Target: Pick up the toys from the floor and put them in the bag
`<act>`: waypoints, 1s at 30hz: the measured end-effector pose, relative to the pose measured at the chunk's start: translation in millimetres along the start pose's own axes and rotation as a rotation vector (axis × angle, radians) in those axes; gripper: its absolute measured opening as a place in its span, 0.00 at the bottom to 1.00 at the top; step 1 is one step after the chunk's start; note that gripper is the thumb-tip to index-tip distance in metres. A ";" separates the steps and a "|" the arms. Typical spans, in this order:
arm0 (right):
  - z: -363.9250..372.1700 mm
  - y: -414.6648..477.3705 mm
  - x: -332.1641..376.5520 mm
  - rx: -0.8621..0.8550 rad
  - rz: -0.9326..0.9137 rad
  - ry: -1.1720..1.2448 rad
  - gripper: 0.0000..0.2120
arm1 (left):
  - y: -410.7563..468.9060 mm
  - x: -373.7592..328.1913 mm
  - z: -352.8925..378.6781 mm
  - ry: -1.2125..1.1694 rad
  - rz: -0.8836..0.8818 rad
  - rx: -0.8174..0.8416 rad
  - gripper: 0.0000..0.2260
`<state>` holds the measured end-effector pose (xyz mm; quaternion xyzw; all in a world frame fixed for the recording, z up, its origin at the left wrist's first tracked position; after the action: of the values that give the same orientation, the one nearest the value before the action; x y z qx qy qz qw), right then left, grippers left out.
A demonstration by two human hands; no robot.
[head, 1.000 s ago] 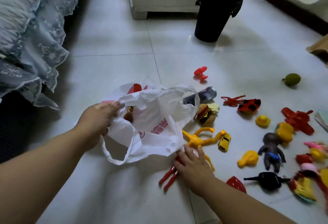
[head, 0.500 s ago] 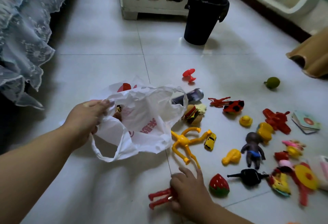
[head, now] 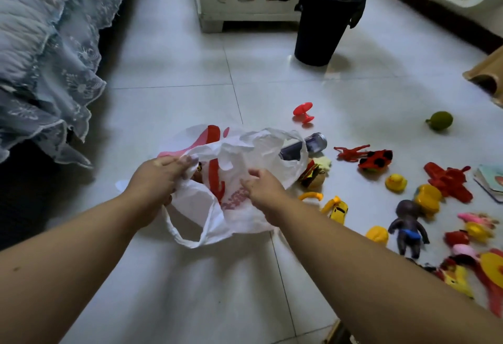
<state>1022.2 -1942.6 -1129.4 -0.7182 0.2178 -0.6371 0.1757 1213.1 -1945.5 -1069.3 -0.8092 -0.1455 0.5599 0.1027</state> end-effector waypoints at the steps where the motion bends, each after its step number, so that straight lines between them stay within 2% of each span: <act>1: -14.2 -8.7 -8.0 -0.052 -0.055 -0.143 0.19 | 0.7 0.9 0.2 0.011 -0.001 -0.004 0.11; 3: -49.8 -27.5 -33.3 -0.126 -0.133 -0.390 0.17 | 3.0 4.2 -1.4 0.044 0.016 -0.012 0.08; 5: -94.1 -47.5 -70.4 -0.197 -0.121 -0.542 0.18 | 5.5 9.0 -1.3 0.080 0.039 -0.007 0.10; 8: -152.6 -81.5 -130.7 -0.310 0.060 -0.807 0.23 | 7.0 16.6 -4.5 0.082 0.037 -0.034 0.18; 10: -170.2 -98.6 -162.2 -0.290 0.175 -0.922 0.26 | 6.4 19.7 -5.9 0.088 0.048 -0.040 0.20; 14: -167.2 -106.5 -190.6 -0.207 0.233 -0.843 0.29 | 3.0 21.4 -3.2 0.112 0.072 -0.026 0.20; 19: -166.9 -93.0 -174.3 -0.202 0.224 -0.931 0.22 | 1.2 21.9 -1.0 0.100 0.072 -0.029 0.18; 22: -178.6 -81.9 -149.4 -0.366 0.093 -0.818 0.29 | 4.1 21.1 -0.3 0.077 0.074 -0.022 0.17; 25: -206.8 -70.1 -121.8 -0.578 0.036 -0.795 0.21 | 9.6 27.1 -3.5 0.109 0.066 -0.024 0.16; 28: -230.8 -55.1 -113.8 -0.586 0.120 -0.816 0.18 | 12.9 33.7 -5.8 0.087 0.044 -0.022 0.12; 30: -240.1 -40.9 -120.1 -0.498 0.159 -0.863 0.21 | 14.0 35.0 -5.1 0.059 0.025 -0.039 0.15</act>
<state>776.5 -1837.6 -1178.1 -0.9175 0.3246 -0.1953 0.1213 1231.1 -1946.3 -1102.9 -0.8290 -0.1431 0.5341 0.0841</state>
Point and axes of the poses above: each hand's wrist, its own y-axis towards the middle knuckle, its own z-axis out of the palm, x = y × z, the point moved 3 cm from there along y, towards the middle knuckle, and after that the axes turned 7 degrees about y, right-handed, at the moved point
